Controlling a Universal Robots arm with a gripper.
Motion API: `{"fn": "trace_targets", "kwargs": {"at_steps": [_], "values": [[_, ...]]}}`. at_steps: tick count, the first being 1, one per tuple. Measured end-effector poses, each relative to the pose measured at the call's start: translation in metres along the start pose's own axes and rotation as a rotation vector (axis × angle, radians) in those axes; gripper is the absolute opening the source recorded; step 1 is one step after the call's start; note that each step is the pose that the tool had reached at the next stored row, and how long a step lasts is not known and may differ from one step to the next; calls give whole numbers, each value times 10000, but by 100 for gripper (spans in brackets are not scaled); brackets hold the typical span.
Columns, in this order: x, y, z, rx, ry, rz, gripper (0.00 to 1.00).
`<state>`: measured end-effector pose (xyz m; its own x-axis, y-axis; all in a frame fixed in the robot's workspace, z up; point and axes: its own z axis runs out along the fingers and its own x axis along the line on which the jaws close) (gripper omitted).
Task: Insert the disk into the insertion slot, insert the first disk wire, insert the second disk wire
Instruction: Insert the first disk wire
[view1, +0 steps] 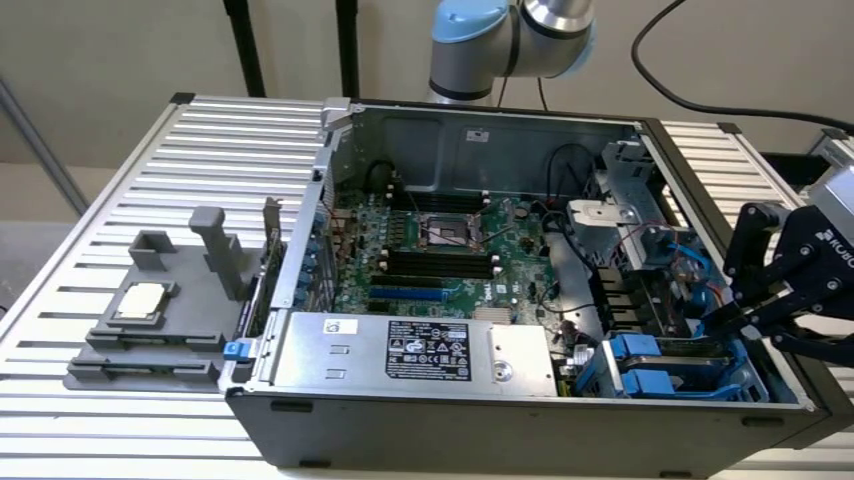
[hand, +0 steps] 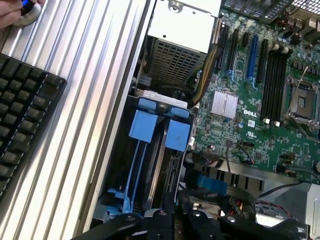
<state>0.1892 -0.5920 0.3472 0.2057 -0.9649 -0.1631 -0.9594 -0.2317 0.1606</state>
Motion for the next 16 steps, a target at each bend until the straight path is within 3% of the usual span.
{"fn": "trace_targets", "kwargs": {"at_steps": [4, 8, 13, 16], "values": [[-6, 96, 17, 10, -37, 3, 16], [-11, 133, 28, 45, -48, 102, 16], [-17, 165, 39, 383, 30, 69, 16], [-19, 179, 41, 474, 34, 156, 16]]}}
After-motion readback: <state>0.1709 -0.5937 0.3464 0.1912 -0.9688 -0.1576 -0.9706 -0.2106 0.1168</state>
